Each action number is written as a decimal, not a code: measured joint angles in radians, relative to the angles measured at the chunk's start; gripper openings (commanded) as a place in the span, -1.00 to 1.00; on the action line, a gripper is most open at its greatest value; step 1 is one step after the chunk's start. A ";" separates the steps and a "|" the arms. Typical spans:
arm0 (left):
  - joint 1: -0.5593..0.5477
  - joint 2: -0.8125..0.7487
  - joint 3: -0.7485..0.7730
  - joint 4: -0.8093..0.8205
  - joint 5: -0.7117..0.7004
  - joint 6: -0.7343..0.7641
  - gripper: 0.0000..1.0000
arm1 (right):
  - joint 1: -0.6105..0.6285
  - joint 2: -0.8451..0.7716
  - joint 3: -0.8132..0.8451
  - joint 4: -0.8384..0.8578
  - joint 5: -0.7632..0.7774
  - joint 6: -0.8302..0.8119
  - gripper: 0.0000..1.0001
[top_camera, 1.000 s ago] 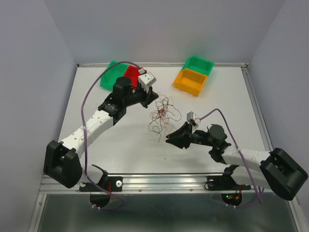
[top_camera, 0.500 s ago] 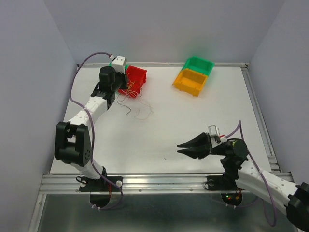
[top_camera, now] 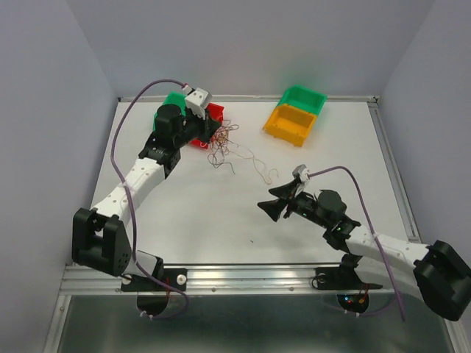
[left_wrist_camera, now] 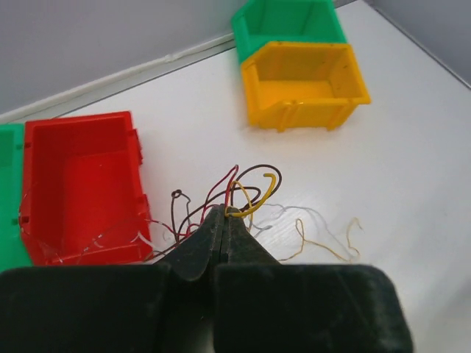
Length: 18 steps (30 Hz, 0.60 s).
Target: Untangle the cables
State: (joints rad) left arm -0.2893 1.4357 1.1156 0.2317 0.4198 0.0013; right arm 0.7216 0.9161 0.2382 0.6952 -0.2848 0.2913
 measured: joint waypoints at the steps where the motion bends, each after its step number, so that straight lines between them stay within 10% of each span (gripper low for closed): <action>1: -0.023 -0.019 -0.005 0.000 0.008 0.002 -1.00 | 0.000 0.051 0.016 0.000 0.029 0.000 0.51; 18: -0.322 -0.122 -0.044 -0.090 0.142 0.069 -1.00 | 0.000 0.169 -0.035 0.370 0.232 0.041 0.69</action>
State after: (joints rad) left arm -0.6117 1.3132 1.0714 0.1421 0.5613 0.0704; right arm 0.7212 1.0851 0.2031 1.0657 -0.0525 0.3325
